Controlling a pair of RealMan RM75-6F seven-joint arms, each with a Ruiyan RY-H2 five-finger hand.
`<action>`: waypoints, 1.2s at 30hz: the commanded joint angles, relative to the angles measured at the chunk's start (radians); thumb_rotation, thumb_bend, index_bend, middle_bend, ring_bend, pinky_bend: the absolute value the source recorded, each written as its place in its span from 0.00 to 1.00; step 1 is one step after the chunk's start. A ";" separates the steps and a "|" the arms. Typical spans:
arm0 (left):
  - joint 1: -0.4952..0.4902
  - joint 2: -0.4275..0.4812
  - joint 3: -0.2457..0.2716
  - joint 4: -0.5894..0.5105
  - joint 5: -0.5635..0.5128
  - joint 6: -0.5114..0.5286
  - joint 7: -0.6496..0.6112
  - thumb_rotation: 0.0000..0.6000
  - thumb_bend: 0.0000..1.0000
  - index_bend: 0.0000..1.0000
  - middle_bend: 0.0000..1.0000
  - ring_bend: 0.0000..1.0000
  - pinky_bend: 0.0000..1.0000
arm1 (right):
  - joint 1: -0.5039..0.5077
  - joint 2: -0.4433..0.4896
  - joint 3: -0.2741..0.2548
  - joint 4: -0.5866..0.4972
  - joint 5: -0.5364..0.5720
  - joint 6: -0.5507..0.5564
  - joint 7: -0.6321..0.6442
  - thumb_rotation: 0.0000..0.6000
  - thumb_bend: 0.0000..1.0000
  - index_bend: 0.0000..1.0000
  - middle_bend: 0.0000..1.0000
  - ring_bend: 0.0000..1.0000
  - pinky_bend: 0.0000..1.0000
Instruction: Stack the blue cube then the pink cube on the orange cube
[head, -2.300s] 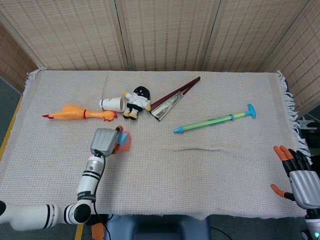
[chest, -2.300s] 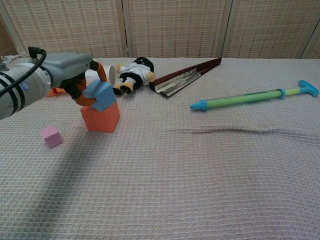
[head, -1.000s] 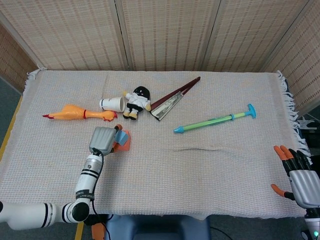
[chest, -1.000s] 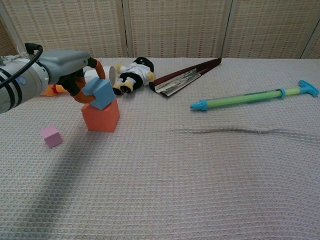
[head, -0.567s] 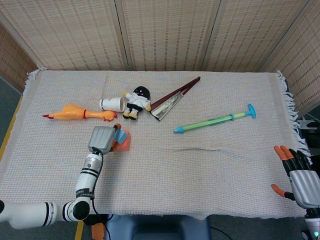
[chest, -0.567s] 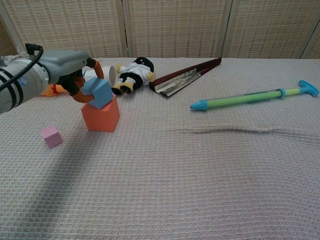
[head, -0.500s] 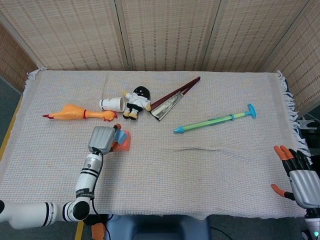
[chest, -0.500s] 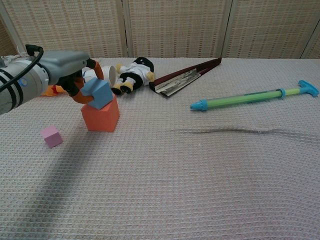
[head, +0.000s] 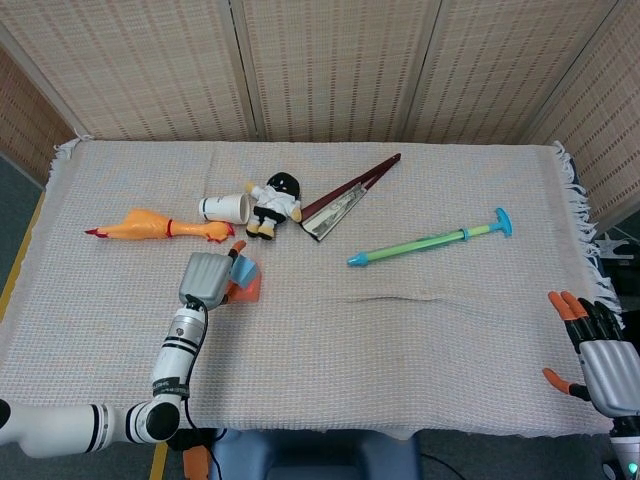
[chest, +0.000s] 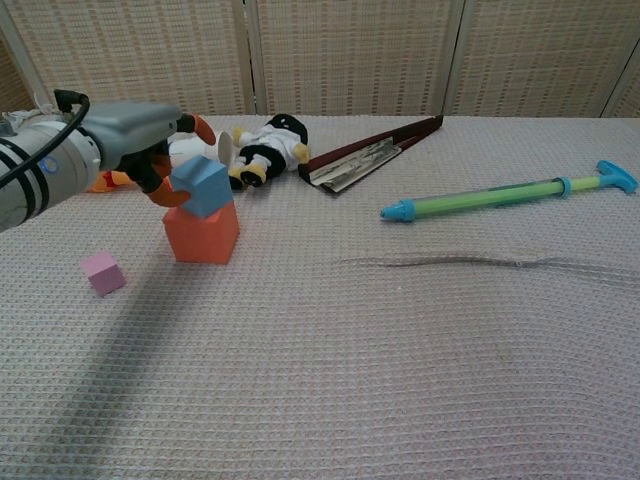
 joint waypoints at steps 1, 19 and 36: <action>0.000 0.001 0.001 -0.003 0.001 0.001 0.001 1.00 0.34 0.10 1.00 1.00 1.00 | 0.000 0.001 -0.001 -0.001 -0.001 0.000 0.000 1.00 0.06 0.00 0.00 0.00 0.00; 0.036 0.075 0.047 -0.106 0.054 0.041 0.018 1.00 0.34 0.10 1.00 1.00 1.00 | -0.004 0.002 -0.005 -0.005 -0.012 0.006 -0.003 1.00 0.06 0.00 0.00 0.00 0.00; 0.311 0.248 0.330 -0.218 0.480 0.090 -0.318 1.00 0.35 0.25 1.00 1.00 1.00 | -0.004 -0.001 -0.008 -0.010 -0.021 0.007 -0.006 1.00 0.06 0.00 0.00 0.00 0.00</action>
